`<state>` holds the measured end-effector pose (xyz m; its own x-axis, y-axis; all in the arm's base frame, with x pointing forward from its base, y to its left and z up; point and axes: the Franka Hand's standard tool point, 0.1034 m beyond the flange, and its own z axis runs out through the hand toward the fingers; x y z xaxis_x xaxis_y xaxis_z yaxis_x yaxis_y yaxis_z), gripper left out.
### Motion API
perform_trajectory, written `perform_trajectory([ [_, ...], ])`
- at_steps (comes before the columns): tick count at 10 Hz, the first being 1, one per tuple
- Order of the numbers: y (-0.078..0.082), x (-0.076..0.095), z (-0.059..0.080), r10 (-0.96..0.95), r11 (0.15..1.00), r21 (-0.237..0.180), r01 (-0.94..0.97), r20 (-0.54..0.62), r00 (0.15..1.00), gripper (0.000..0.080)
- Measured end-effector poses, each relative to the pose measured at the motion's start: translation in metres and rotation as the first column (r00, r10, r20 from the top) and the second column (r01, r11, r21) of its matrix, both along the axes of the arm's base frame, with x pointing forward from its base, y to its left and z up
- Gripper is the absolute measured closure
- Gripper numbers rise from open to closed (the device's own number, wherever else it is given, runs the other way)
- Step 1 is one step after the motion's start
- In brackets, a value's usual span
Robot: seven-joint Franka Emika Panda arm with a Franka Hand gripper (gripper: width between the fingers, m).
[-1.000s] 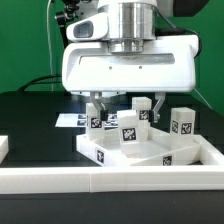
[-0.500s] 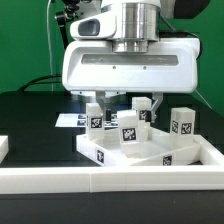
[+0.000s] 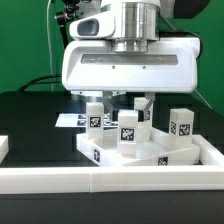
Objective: Assemble square table
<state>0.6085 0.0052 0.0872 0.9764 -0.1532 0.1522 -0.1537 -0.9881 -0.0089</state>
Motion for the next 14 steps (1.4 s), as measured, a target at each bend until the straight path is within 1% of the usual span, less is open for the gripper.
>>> perform_trajectory([
  [2,0.001,0.0,0.0,-0.151,0.988,0.027,0.151,0.001,0.989,0.0506],
  [4,0.001,-0.001,-0.001,-0.32,0.946,0.054,0.319,0.009,0.947,0.0506],
  [5,0.004,-0.001,-0.001,-0.405,0.912,0.069,0.403,0.005,0.914,0.0506],
  [7,0.004,-0.001,-0.001,-0.588,0.803,0.112,0.585,-0.005,0.809,0.0506],
  [8,0.005,-0.002,-0.001,-0.65,0.753,0.127,0.646,-0.013,0.76,0.0506],
  [9,0.007,-0.002,-0.001,-0.743,0.658,0.151,0.738,-0.034,0.669,0.0506],
  [11,0.012,-0.002,-0.002,-0.866,0.476,0.179,0.861,-0.074,0.495,0.0506],
  [12,0.018,-0.003,-0.003,-0.916,0.364,0.19,0.912,-0.101,0.387,0.0506],
  [13,0.024,-0.002,-0.004,-0.946,0.271,0.197,0.942,-0.123,0.298,0.0506],
  [14,0.027,-0.002,-0.004,-0.96,0.216,0.2,0.956,-0.137,0.246,0.0506],
])
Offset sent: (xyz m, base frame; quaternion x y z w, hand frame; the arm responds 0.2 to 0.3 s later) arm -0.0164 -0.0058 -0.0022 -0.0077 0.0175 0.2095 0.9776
